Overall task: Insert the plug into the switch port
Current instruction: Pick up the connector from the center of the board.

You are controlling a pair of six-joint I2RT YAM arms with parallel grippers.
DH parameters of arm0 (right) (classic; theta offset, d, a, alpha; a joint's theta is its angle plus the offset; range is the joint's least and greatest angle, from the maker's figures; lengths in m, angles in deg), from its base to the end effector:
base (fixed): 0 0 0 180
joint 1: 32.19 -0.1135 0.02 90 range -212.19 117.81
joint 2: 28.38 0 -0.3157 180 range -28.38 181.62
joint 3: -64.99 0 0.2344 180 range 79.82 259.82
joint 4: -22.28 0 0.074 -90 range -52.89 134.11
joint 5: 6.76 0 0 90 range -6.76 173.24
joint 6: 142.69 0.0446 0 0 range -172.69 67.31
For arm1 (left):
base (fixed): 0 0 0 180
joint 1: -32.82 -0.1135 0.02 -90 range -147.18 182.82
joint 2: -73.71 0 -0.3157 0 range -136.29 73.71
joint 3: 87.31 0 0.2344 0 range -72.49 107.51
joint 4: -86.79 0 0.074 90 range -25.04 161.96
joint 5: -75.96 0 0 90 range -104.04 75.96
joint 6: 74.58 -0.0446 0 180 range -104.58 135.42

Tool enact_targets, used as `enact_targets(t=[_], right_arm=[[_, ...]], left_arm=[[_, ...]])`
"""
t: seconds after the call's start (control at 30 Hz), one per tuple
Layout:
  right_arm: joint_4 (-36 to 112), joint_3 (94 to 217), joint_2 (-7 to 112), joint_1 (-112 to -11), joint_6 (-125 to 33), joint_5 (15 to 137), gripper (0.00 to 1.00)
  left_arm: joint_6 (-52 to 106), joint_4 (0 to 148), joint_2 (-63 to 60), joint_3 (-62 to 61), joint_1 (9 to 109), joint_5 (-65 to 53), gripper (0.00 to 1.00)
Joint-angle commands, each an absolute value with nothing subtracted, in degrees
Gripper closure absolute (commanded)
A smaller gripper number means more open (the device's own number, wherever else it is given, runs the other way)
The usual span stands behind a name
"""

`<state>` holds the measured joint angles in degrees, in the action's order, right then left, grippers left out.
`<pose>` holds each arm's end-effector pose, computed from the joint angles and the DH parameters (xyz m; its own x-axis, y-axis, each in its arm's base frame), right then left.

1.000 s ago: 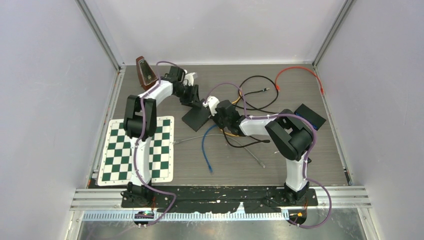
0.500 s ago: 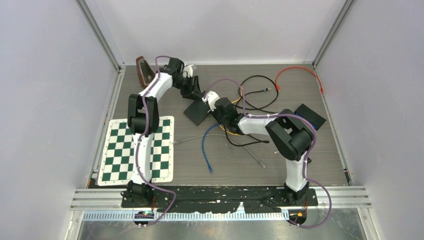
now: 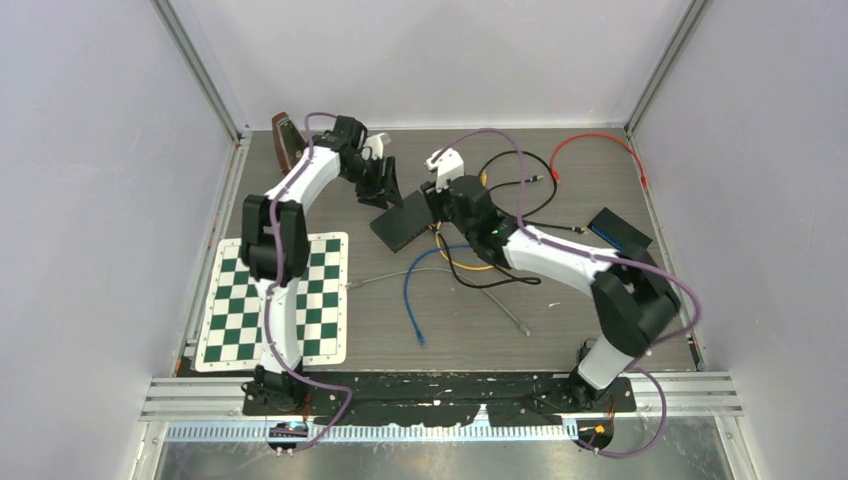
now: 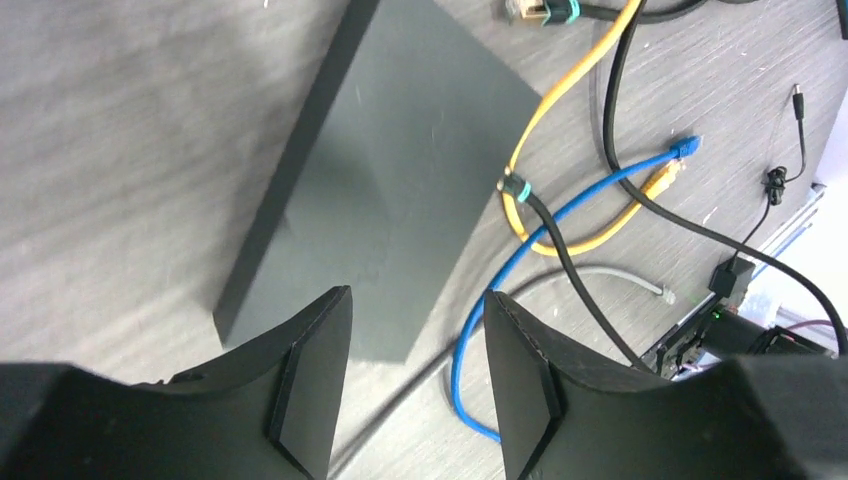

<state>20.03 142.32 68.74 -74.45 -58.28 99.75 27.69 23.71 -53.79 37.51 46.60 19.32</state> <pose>0.2979 0.2536 0.3122 -0.1787 -0.2886 -0.9406 -0.4638 0.8678 -0.1781 0.4720 -0.1410 0.2516 -0.9542 0.0513 -0.2946 0.2205 0.7863 -0.5772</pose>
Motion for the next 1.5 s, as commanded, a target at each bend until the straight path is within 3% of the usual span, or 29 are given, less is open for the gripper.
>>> enact_targets(t=[0.0,0.13,0.37,0.87,0.97,1.17,1.47], right_arm=[[27.56,140.61,56.42,-74.73,-48.08,102.34,0.49],[36.68,138.99,49.05,-74.80,-36.35,105.53,0.51],[42.80,135.26,39.33,-74.92,-30.72,104.12,0.52],[37.75,125.30,25.52,-74.92,-36.55,105.19,0.50],[38.08,125.05,24.47,-74.99,-37.70,105.82,0.49],[36.41,123.20,22.27,-74.99,-40.66,105.49,0.48],[25.36,118.35,21.44,-74.99,-47.11,98.45,0.46]], left_arm=[[28.55,29.44,-39.79,27.00,48.11,14.34,0.47],[29.09,31.29,-32.60,16.86,50.93,13.52,0.49],[27.71,35.41,-28.24,4.12,59.56,5.15,0.49],[27.00,41.70,-33.41,-1.06,66.15,0.31,0.56],[26.72,41.46,-34.24,-1.44,66.31,-0.02,0.65],[27.23,37.82,-29.08,0.36,66.38,-2.59,0.98],[25.39,25.22,-18.12,5.29,66.38,-5.11,1.00]])
